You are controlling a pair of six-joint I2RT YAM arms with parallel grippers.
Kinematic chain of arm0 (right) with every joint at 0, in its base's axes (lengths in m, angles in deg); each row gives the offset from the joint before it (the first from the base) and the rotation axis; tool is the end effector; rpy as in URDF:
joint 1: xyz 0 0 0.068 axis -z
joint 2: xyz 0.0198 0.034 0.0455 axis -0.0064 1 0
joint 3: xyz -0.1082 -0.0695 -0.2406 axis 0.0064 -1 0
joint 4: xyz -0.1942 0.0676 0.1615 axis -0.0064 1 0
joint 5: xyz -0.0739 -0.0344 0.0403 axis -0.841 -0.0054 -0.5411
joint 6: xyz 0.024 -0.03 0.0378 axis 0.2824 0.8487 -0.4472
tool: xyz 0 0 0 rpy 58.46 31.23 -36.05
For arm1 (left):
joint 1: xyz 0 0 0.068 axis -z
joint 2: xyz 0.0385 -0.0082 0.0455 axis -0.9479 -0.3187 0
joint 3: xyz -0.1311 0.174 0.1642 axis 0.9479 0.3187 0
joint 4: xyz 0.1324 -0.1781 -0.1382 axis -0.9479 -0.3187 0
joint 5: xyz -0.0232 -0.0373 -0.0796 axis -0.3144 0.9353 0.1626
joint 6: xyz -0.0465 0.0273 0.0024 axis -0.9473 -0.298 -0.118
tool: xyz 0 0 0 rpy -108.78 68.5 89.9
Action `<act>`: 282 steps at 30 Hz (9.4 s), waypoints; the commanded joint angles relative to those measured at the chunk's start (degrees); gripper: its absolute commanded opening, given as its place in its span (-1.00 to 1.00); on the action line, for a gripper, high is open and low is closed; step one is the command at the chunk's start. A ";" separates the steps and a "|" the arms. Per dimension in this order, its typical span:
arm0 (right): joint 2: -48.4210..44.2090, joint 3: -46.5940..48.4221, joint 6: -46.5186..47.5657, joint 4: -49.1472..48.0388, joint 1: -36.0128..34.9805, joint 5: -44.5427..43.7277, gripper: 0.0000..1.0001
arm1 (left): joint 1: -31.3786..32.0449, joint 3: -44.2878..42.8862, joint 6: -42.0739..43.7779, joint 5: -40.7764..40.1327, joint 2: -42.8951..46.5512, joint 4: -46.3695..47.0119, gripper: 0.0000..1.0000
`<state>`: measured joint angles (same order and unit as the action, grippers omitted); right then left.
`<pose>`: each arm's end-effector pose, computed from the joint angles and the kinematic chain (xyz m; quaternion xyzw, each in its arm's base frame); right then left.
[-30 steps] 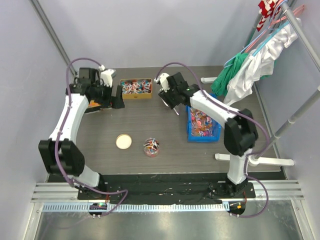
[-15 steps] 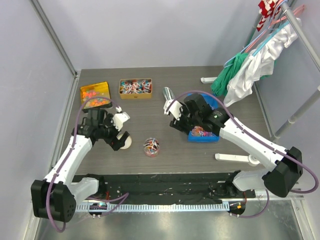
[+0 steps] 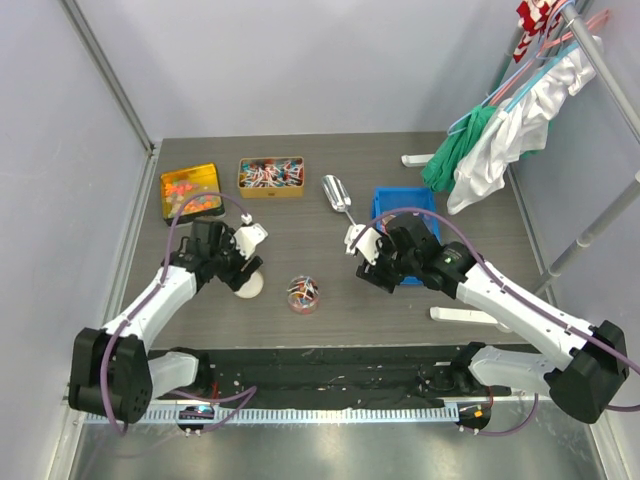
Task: Pack the candies
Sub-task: Pick up the bottle lid at the center of the board.
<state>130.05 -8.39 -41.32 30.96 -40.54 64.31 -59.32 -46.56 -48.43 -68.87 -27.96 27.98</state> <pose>0.1735 0.1556 0.2797 -0.5637 0.7372 0.0828 0.3632 0.2173 -0.0556 0.2053 0.3788 0.8616 -0.0654 0.3314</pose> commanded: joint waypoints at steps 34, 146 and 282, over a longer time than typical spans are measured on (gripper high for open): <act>-0.55 -3.12 -0.31 -5.98 0.39 1.82 0.28 | 9.87 -0.19 8.74 -0.99 -12.84 -0.75 -0.24; 8.86 10.15 13.42 -10.64 -24.76 0.90 -0.98 | 12.86 -42.05 10.58 21.25 -6.36 -48.23 0.84; 25.64 23.33 -3.64 -29.18 -12.36 -10.04 0.99 | -0.06 -28.76 -42.06 44.89 -15.66 -0.40 -0.99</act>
<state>154.82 10.58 -43.18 3.27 -52.56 53.16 -59.56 -75.94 -90.54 -26.10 -44.68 26.82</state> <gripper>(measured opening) 0.996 0.198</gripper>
